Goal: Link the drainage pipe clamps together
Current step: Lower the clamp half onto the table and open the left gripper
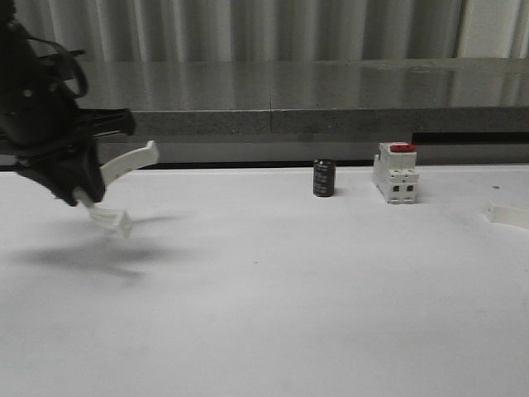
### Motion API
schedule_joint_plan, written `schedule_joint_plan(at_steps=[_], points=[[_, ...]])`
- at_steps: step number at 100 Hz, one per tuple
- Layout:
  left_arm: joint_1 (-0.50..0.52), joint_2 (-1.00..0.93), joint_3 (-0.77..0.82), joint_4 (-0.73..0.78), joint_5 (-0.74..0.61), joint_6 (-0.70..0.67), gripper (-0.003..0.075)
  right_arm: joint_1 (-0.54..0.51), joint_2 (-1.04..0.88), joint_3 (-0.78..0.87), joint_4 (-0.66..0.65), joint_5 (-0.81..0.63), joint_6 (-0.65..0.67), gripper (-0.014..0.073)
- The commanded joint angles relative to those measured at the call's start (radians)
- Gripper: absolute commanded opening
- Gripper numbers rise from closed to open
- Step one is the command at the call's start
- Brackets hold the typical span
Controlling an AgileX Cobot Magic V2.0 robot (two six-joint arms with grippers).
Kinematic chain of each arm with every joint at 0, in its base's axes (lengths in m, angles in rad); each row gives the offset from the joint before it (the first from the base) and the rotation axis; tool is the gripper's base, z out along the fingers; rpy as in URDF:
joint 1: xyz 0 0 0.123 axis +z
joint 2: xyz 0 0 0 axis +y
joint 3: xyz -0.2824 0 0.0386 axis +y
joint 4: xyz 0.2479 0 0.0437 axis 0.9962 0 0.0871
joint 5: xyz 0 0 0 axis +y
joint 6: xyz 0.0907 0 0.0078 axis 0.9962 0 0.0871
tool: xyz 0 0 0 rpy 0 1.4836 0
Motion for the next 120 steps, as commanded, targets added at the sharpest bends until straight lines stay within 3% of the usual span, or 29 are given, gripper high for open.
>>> schedule_joint_plan(at_steps=[1, 23, 70, 80, 92, 99, 120], points=[[-0.067, -0.032, -0.034, -0.023, -0.065, -0.07, 0.0037, -0.008, -0.019, -0.016, -0.001, -0.071, -0.009, -0.0067], [-0.136, 0.072, -0.091, -0.077, -0.05, -0.099, 0.0037, -0.008, -0.019, -0.016, -0.001, -0.071, -0.009, -0.0067], [-0.144, 0.114, -0.093, -0.081, 0.022, -0.098, 0.0056, -0.008, -0.019, -0.016, -0.001, -0.071, -0.009, -0.0067], [-0.144, 0.114, -0.093, -0.081, 0.015, -0.098, 0.0151, -0.008, -0.019, -0.016, -0.001, -0.071, -0.009, -0.0067], [-0.144, 0.114, -0.093, -0.081, 0.0, -0.098, 0.0377, -0.008, -0.019, -0.016, -0.001, -0.071, -0.009, -0.0067], [-0.144, 0.106, -0.093, -0.085, -0.01, -0.098, 0.0455, -0.008, -0.019, -0.016, -0.001, -0.071, -0.009, -0.0067], [-0.146, 0.029, -0.093, -0.065, -0.055, -0.096, 0.0428, -0.008, -0.019, -0.016, -0.001, -0.071, -0.009, -0.0067]])
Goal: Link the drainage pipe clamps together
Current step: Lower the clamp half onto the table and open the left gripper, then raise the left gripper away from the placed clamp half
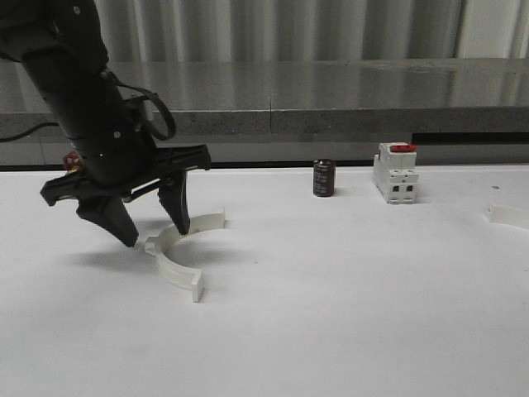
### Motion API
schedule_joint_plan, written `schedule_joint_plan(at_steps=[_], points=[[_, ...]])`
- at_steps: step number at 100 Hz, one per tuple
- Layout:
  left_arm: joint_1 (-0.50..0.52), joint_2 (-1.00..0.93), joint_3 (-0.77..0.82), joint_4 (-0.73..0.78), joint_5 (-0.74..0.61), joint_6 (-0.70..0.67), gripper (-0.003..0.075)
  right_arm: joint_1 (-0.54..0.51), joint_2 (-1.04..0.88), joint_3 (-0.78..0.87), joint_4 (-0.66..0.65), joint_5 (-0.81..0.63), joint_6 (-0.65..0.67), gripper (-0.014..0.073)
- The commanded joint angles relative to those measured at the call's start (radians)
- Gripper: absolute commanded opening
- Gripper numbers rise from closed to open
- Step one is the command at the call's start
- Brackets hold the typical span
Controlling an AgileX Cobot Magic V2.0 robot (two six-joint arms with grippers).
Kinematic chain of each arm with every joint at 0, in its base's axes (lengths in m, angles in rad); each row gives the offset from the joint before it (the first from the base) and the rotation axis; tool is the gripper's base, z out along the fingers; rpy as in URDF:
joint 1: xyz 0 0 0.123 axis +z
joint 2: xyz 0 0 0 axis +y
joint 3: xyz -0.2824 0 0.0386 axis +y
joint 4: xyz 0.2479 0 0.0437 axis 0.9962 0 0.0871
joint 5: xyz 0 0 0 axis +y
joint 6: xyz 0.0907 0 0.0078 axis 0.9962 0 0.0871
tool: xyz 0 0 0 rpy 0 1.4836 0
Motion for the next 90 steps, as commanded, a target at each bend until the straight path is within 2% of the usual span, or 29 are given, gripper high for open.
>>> schedule_joint_plan(at_steps=[1, 9, 13, 28, 31, 49, 73, 90], points=[[-0.011, -0.11, -0.026, 0.008, -0.05, -0.008, 0.0424, -0.008, -0.019, -0.016, -0.001, -0.071, -0.009, -0.0067], [-0.011, -0.156, -0.026, 0.062, -0.05, -0.008, 0.0368, -0.008, -0.019, -0.016, -0.001, -0.071, -0.009, -0.0067], [-0.011, -0.183, -0.026, 0.088, -0.043, -0.008, 0.0314, -0.008, -0.019, -0.016, -0.001, -0.071, -0.009, -0.0067], [0.001, -0.282, -0.013, 0.185, -0.024, -0.008, 0.0017, -0.008, -0.019, -0.016, -0.001, -0.071, -0.009, -0.0067], [0.006, -0.306, -0.009, 0.203, -0.024, -0.008, -0.0021, -0.008, -0.019, -0.016, -0.001, -0.071, -0.009, -0.0067], [0.07, -0.422, 0.039, 0.247, -0.022, 0.002, -0.0021, -0.008, -0.019, -0.016, -0.001, -0.071, -0.009, -0.0067], [0.202, -0.578, 0.152, 0.248, -0.026, 0.143, -0.0021, -0.008, -0.019, -0.016, -0.001, -0.071, -0.009, -0.0067], [0.284, -0.702, 0.26, 0.244, -0.057, 0.178, -0.0021, -0.008, -0.019, -0.016, -0.001, -0.071, -0.009, -0.0067]])
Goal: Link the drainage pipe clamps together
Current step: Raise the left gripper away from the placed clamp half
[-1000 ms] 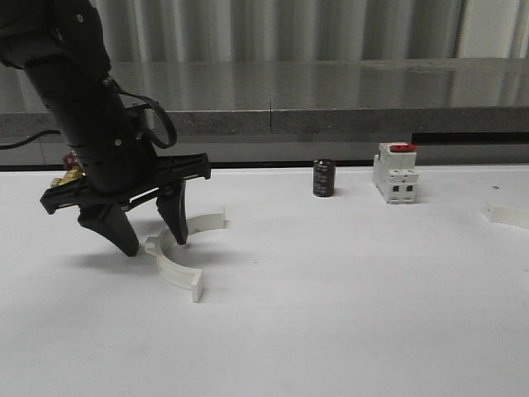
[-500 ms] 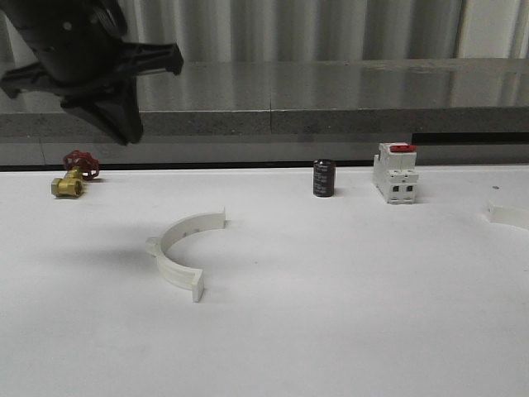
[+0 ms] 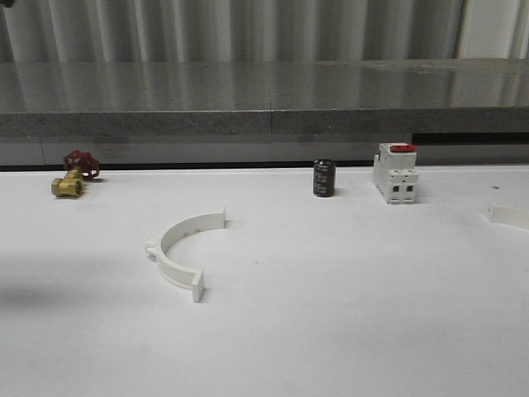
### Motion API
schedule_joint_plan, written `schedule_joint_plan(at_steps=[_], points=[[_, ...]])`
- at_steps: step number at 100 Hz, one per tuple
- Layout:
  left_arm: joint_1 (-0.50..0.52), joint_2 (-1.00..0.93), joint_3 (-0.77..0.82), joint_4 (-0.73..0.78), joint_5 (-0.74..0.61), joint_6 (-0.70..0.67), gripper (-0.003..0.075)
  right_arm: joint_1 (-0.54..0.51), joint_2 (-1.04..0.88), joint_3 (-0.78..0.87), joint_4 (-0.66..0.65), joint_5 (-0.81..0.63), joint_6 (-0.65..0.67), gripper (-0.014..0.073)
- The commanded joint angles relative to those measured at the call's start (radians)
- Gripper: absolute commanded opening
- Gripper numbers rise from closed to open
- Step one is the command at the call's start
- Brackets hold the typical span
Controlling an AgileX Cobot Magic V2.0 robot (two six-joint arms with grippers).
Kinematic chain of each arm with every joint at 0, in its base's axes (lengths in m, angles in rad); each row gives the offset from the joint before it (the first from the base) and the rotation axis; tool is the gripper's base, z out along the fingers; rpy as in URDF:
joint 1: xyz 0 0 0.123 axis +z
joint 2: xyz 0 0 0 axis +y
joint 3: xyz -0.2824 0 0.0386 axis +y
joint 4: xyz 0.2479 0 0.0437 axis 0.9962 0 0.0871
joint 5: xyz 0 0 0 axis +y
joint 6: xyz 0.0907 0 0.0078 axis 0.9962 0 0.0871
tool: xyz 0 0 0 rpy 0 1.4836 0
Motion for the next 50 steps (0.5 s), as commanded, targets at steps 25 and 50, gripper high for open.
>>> schedule_joint_plan(at_steps=[25, 50], points=[[0.119, -0.28, 0.217, -0.01, -0.159, 0.03, -0.0021, -0.008, -0.019, -0.016, -0.001, -0.06, -0.009, -0.0067], [0.122, -0.52, 0.423, -0.01, -0.331, 0.03, -0.0021, -0.008, -0.019, -0.016, -0.001, -0.119, -0.009, -0.0067]])
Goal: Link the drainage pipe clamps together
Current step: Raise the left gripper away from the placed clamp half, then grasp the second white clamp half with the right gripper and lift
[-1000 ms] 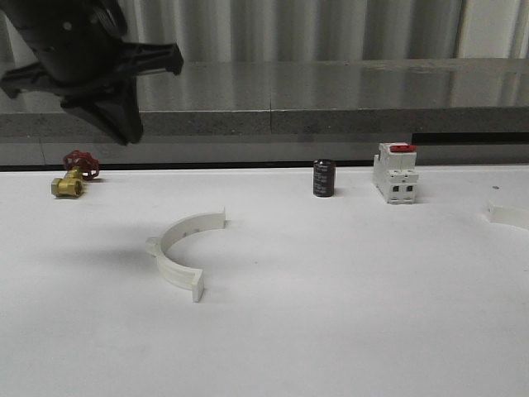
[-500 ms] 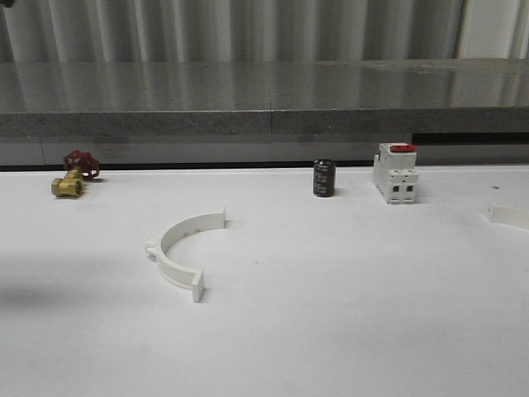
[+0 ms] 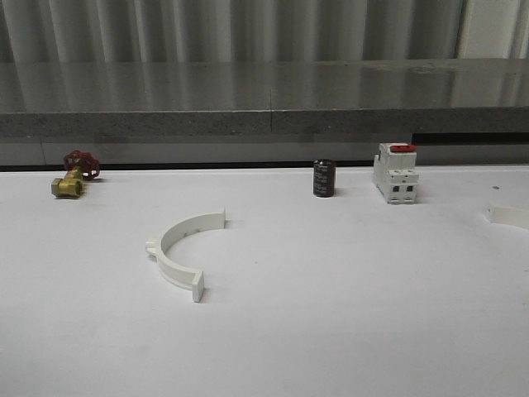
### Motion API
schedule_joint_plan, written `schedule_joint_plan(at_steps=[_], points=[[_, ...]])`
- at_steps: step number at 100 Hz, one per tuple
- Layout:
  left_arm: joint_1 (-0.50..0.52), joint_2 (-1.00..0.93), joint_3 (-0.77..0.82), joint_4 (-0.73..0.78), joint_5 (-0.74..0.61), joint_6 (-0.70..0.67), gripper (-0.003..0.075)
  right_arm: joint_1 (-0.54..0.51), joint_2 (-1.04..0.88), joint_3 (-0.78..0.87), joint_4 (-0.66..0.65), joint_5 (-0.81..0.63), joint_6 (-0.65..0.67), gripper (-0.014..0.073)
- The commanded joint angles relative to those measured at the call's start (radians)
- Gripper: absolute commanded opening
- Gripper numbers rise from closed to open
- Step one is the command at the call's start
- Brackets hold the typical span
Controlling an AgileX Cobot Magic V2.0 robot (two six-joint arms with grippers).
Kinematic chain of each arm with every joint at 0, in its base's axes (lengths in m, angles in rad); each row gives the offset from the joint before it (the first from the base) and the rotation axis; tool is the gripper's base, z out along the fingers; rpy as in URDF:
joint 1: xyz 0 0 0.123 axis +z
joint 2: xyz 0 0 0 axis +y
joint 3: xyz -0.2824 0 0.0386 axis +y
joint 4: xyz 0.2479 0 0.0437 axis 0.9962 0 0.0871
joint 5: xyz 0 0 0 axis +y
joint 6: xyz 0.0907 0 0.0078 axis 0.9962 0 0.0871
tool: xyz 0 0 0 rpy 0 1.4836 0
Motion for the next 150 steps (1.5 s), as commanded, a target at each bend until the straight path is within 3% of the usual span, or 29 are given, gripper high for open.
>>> schedule_joint_plan(at_steps=[1, 26, 60, 106, 118, 137, 142, 150], points=[[0.001, -0.096, 0.035, -0.008, -0.129, 0.003, -0.0021, -0.008, -0.019, -0.016, -0.001, -0.118, -0.009, -0.0067], [0.001, -0.331, 0.176, -0.003, -0.136, 0.003, -0.0021, -0.008, -0.019, -0.041, -0.001, -0.117, -0.009, -0.0067], [0.001, -0.601, 0.285, -0.015, -0.08, 0.003, -0.0021, -0.006, 0.035, -0.21, -0.001, 0.181, -0.009, -0.0067], [0.001, -0.717, 0.305, -0.015, -0.069, 0.003, -0.0021, -0.006, 0.515, -0.547, -0.001, 0.527, -0.009, -0.0053], [0.001, -0.717, 0.305, -0.015, -0.069, 0.003, -0.0021, -0.006, 0.67, -0.633, 0.001, 0.608, -0.009, 0.008], [0.001, -0.717, 0.305, -0.015, -0.066, 0.003, -0.0021, -0.006, 0.876, -0.761, 0.018, 0.697, -0.009, 0.0468], [0.001, -0.717, 0.305, -0.015, -0.066, 0.003, -0.0021, -0.006, 0.923, -0.789, 0.018, 0.7, -0.009, 0.0521], [0.001, -0.717, 0.305, -0.015, -0.066, 0.003, -0.0021, -0.006, 0.997, -0.834, 0.018, 0.706, -0.008, 0.0529]])
